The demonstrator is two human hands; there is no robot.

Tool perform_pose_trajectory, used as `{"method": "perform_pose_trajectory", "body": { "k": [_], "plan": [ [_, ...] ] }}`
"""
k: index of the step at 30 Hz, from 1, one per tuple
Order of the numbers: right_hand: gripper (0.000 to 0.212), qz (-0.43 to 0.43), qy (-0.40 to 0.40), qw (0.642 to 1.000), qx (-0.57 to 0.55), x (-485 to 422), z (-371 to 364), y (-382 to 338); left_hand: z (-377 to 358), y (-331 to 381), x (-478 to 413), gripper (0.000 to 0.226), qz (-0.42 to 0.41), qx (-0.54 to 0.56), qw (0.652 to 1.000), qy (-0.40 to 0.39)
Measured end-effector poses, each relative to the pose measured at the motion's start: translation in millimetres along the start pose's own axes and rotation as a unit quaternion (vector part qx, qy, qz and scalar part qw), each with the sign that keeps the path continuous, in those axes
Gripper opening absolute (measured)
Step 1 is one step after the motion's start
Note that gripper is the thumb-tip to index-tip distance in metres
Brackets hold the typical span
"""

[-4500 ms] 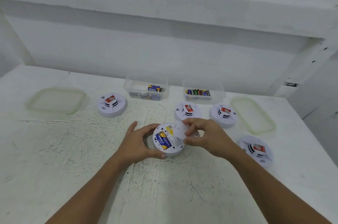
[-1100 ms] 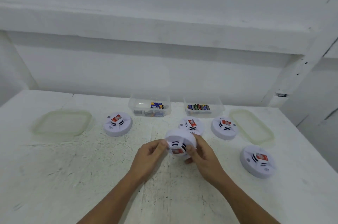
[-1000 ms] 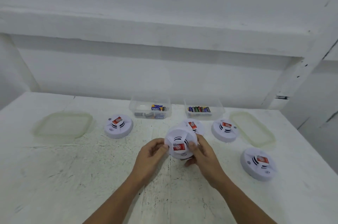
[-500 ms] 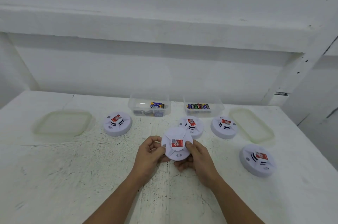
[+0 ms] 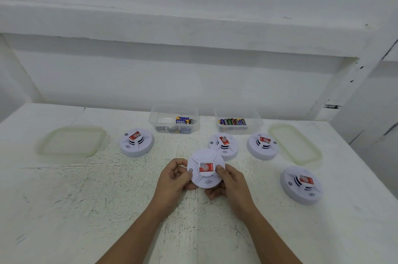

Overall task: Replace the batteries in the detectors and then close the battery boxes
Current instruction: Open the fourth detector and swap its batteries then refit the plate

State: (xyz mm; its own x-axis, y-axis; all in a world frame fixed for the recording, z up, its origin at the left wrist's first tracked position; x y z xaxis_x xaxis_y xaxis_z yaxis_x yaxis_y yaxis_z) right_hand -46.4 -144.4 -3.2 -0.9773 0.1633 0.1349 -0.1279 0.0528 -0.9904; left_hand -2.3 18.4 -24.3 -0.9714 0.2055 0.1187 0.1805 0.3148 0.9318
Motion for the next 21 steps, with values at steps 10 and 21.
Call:
{"method": "perform_pose_trajectory", "body": {
  "k": [10, 21],
  "plan": [
    [0.028, 0.011, 0.003, 1.0, 0.003, -0.3, -1.0, 0.1, -2.3, 2.9, -0.6, 0.016, 0.007, 0.017, 1.0, 0.0],
    [0.028, 0.014, 0.006, 1.0, 0.007, 1.4, -0.9, -1.0, -3.5, 7.3, 3.1, 0.016, 0.0, -0.012, 1.0, 0.0]
  ]
}}
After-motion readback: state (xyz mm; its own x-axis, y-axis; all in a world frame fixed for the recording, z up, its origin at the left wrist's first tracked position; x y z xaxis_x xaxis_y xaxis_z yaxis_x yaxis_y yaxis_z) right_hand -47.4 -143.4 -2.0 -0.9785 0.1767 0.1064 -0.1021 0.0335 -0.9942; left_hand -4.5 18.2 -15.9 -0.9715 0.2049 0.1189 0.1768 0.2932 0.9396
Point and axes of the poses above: each hand's wrist, its own x-axis away from the middle knuckle, its own z-axis out of the back of the hand, y = z × x, the point moved 1 cm from there along -x, towards the middle knuckle, and after that the axes turned 2 degrees about x, right-handed, at the moved point
